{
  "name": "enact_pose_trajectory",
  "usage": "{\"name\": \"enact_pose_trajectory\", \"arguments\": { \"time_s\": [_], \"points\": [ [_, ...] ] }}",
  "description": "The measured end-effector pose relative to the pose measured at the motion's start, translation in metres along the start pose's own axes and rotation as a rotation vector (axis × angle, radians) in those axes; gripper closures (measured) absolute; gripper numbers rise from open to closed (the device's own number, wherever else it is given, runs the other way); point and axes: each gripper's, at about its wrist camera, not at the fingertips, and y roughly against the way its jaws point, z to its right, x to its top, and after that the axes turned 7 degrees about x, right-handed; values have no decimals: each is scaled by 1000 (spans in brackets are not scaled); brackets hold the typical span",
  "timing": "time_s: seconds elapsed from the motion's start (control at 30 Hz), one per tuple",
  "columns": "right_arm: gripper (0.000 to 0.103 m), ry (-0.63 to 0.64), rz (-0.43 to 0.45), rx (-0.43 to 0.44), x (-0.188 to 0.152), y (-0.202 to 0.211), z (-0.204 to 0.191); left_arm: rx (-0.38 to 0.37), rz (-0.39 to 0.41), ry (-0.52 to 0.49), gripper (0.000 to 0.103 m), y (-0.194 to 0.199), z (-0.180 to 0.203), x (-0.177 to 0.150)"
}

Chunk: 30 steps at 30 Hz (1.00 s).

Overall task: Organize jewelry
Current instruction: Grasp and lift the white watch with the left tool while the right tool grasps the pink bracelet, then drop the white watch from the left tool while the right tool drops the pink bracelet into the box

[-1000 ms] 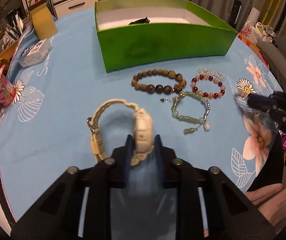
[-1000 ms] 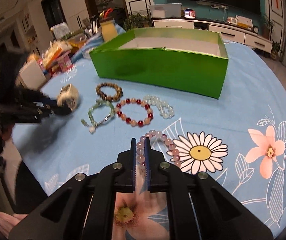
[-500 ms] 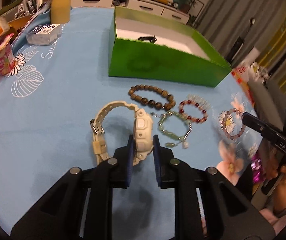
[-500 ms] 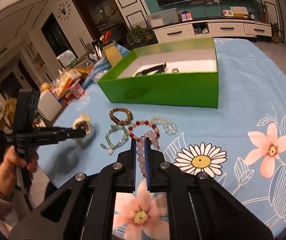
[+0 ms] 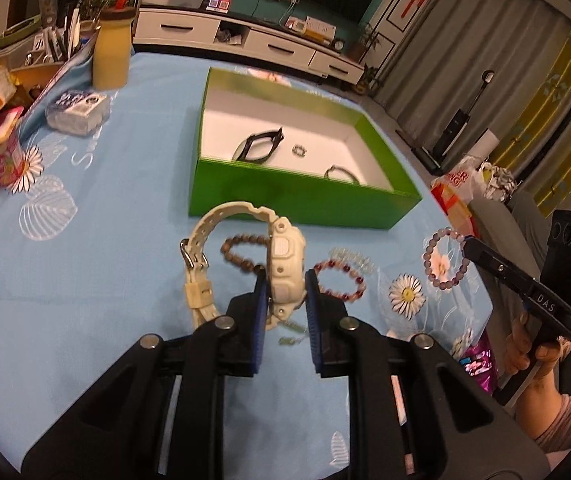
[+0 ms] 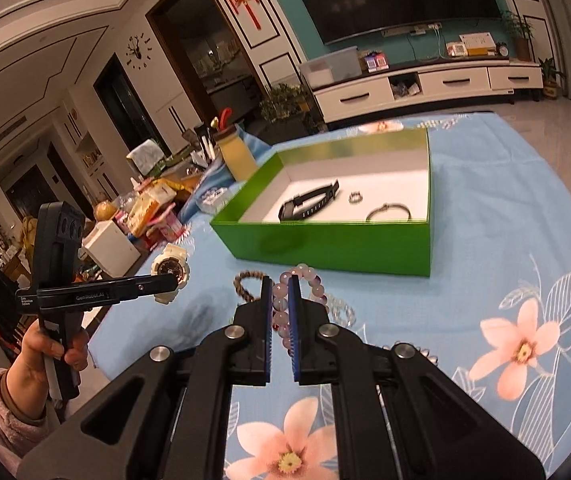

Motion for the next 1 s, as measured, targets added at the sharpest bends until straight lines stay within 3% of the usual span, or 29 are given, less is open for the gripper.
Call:
{"name": "enact_pose_trajectory", "arguments": {
  "time_s": [0.63,1.0],
  "points": [
    [96,23,143,-43,67,2,26,-38,70,-80,85,-18,52,80],
    [96,14,132,-82,90,-25,56,-43,-11,-75,85,-76,68,111]
  ]
}}
